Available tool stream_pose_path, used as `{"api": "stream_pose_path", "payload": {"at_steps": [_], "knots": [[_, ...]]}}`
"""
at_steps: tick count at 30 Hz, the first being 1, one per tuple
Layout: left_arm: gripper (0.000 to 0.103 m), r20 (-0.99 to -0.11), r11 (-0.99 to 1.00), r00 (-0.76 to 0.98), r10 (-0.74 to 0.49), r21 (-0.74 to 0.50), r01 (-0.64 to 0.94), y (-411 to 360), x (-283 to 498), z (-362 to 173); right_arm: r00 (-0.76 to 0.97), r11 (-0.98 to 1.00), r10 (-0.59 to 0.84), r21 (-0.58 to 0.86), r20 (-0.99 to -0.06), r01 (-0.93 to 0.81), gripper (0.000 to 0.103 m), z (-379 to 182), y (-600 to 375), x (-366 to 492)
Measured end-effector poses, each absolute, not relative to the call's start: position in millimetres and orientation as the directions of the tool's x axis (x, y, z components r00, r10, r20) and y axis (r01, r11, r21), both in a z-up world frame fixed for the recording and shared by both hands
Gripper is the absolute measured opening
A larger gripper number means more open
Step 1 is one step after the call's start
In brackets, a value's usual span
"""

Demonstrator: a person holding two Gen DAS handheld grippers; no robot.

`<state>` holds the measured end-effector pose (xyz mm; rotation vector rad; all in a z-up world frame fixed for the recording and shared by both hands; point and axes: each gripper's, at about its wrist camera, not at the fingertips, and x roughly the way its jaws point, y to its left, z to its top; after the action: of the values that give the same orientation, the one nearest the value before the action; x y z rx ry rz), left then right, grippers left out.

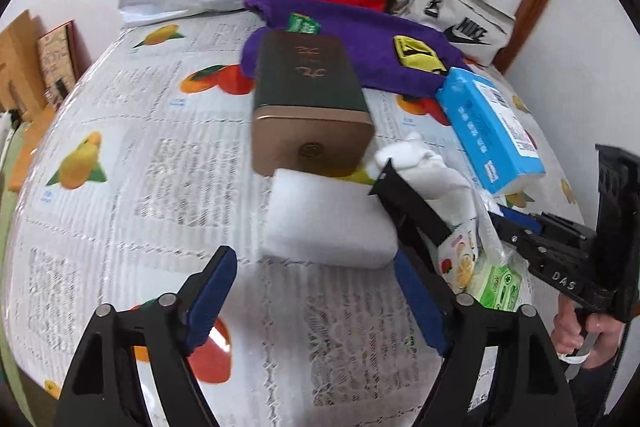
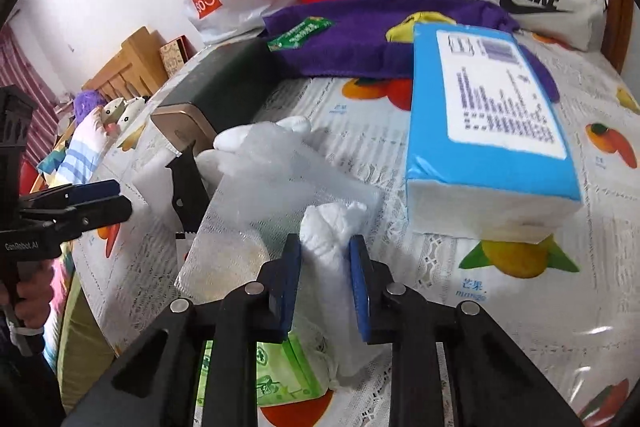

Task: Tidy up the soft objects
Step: 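Move the left tool to the white sponge while the right tool grasps white tissue, then grasp the white sponge block with the left tool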

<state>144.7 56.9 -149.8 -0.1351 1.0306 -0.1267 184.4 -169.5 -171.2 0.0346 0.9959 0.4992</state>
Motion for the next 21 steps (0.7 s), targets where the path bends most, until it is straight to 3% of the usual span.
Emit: {"api": "stream_pose_path", "payload": {"at_steps": [11, 21], "knots": [[0.081, -0.861, 0.989, 0.489, -0.142, -0.107, 0.099, 37.1, 156.2, -172.6, 0.528, 0.913, 0.377, 0.208, -0.761, -0.352, 0.024, -137.6, -192.0, 168.9], [0.082, -0.862, 0.997, 0.503, -0.063, -0.036, 0.063, 34.7, 165.8, -180.5, 0.517, 0.958, 0.267, 0.167, -0.813, -0.234, 0.024, -169.2, -227.0, 157.8]]}}
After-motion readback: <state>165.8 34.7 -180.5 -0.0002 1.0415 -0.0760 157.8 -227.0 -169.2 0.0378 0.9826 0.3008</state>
